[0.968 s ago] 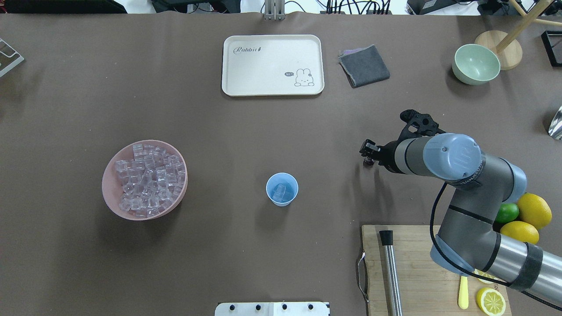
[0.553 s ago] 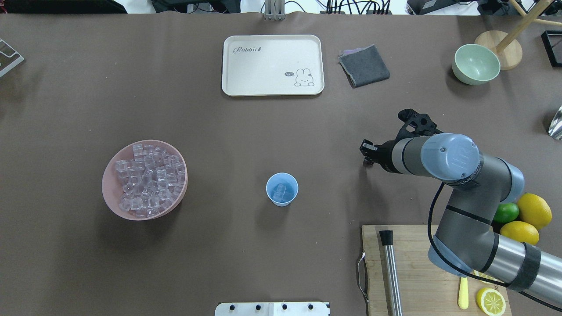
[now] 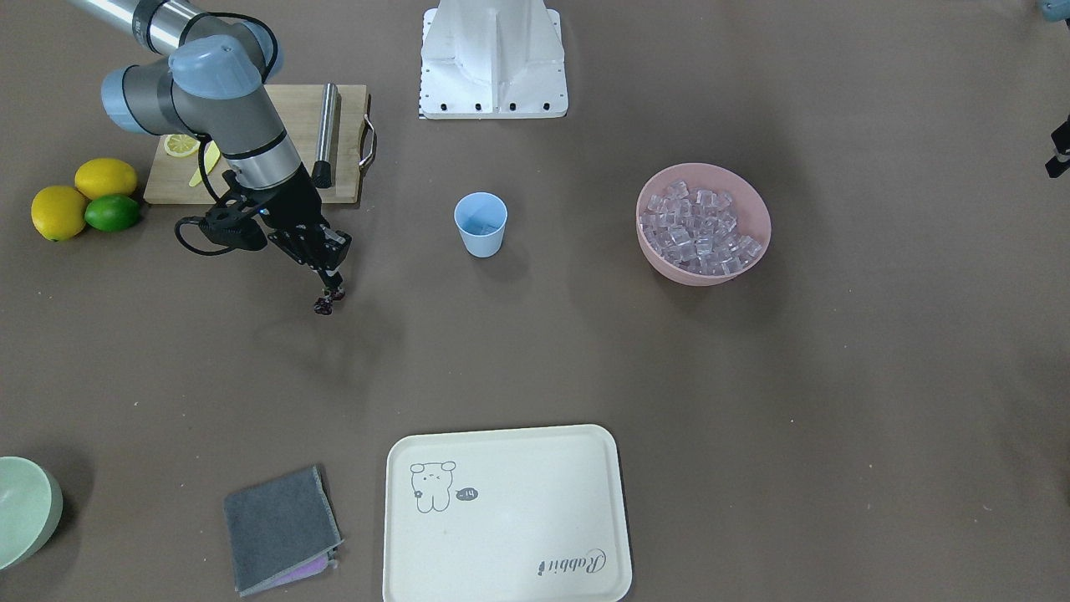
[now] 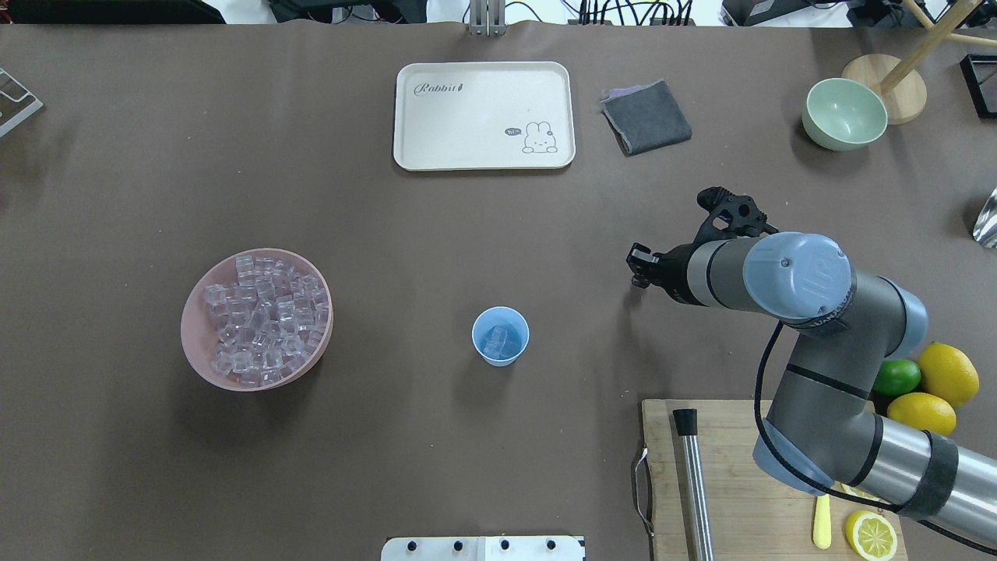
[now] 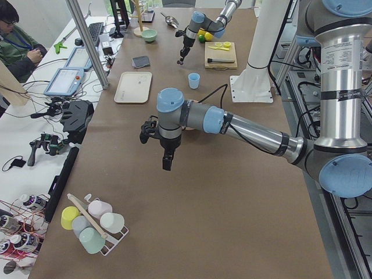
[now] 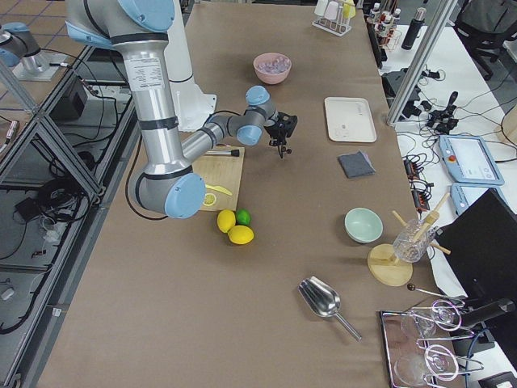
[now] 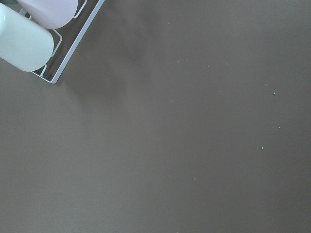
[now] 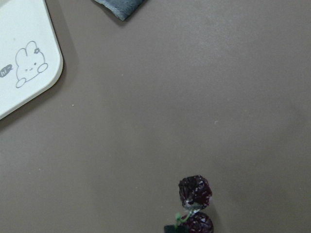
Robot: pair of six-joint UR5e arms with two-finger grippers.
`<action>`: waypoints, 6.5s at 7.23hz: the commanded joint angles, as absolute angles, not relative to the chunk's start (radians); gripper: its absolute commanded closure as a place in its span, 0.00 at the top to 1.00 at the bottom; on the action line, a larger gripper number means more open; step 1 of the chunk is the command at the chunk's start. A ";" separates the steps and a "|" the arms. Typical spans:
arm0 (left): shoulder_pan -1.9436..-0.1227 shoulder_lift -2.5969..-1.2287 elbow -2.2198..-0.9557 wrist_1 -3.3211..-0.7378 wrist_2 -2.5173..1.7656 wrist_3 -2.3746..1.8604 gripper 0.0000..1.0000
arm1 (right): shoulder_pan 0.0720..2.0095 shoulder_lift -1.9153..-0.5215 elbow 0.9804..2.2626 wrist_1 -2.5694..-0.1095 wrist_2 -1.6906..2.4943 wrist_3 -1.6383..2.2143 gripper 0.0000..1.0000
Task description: Put ice and cherries in cup
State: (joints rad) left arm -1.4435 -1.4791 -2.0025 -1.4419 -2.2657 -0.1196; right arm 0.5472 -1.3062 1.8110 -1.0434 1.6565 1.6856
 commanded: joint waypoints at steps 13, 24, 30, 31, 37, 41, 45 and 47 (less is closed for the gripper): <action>-1.442 -1.471 -2.014 -1.442 -2.266 -0.118 0.99 | 0.275 -0.959 1.890 -1.525 1.505 1.526 0.00; -1.457 -1.384 -1.925 -1.440 -2.281 -0.118 0.99 | 0.522 -1.040 1.916 -1.543 1.722 1.299 1.00; -1.695 -1.341 -1.844 -1.431 -2.309 0.143 0.99 | 1.106 -1.404 2.045 -1.680 2.089 0.436 1.00; -1.695 -1.339 -1.842 -1.431 -2.307 0.143 0.99 | 1.220 -1.502 2.034 -1.674 2.161 0.294 1.00; -1.694 -1.339 -1.842 -1.431 -2.306 0.141 0.99 | 1.631 -1.781 1.775 -1.674 2.341 -0.086 1.00; -1.689 -1.341 -1.842 -1.431 -2.307 0.141 0.99 | 1.631 -1.787 1.715 -1.664 2.356 -0.089 1.00; -1.687 -1.342 -1.842 -1.436 -2.307 0.140 0.99 | 1.647 -1.812 1.727 -1.663 2.364 -0.095 1.00; -1.687 -1.342 -1.842 -1.437 -2.307 0.141 0.99 | 1.647 -1.825 1.732 -1.663 2.378 -0.147 1.00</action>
